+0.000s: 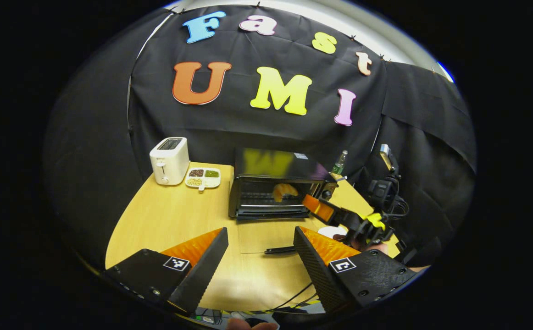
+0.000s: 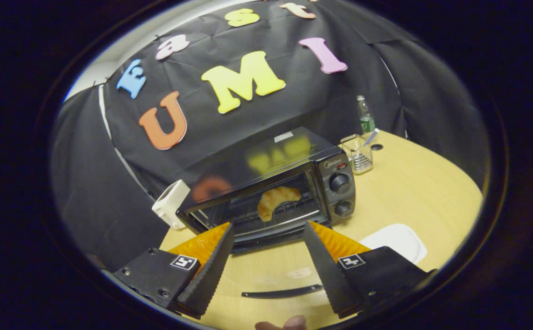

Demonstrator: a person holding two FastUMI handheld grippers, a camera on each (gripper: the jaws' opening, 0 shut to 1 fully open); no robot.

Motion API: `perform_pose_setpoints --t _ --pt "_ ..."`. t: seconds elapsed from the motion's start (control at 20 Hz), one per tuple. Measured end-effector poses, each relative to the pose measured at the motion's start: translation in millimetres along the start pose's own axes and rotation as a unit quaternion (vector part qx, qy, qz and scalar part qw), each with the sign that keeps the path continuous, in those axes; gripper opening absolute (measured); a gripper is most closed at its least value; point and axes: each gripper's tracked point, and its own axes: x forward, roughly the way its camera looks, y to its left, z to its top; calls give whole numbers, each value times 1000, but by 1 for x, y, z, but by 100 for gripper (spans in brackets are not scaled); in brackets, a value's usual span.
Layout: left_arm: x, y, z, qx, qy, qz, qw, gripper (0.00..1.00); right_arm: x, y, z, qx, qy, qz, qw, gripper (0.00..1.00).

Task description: Open the electric oven with the left hand, put the food in, and close the electric oven.

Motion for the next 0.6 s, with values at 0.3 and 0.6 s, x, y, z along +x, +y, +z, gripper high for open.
perform_pose_setpoints --t 0.3,0.6 --pt "23 -27 -14 -20 -6 -12 1000 95 -78 -37 15 -26 11 -28 999 95" --pt "52 -38 -61 -30 29 -1 999 95 -128 -81 44 -38 1 -66 997 96"
